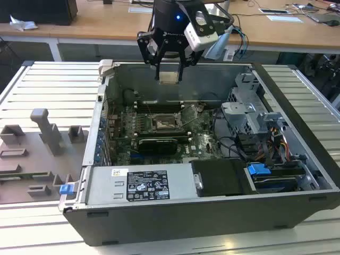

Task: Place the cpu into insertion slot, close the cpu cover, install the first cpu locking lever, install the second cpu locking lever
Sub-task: 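Place the cpu into insertion slot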

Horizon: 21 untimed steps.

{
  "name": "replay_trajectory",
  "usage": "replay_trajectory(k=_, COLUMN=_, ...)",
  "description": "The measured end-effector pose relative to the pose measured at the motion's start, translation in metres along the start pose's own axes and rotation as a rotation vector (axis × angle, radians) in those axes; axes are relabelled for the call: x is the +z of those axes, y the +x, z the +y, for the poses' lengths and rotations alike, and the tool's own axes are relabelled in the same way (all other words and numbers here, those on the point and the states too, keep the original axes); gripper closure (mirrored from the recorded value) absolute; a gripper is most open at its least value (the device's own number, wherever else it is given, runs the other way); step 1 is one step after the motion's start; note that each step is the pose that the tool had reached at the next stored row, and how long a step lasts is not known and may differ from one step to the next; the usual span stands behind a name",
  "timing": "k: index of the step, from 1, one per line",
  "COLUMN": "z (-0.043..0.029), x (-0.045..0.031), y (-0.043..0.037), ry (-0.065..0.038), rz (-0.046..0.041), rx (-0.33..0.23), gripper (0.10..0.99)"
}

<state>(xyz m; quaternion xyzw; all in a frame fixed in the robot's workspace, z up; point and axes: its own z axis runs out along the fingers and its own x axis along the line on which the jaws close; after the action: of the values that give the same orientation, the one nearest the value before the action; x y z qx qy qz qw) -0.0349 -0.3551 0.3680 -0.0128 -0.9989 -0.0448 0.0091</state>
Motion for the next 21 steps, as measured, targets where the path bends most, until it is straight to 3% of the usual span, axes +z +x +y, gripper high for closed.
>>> replay_trajectory(k=21, z=0.0000, x=0.0005, y=0.0000, ry=-0.001, rz=-0.0043, rx=0.048, gripper=0.545)
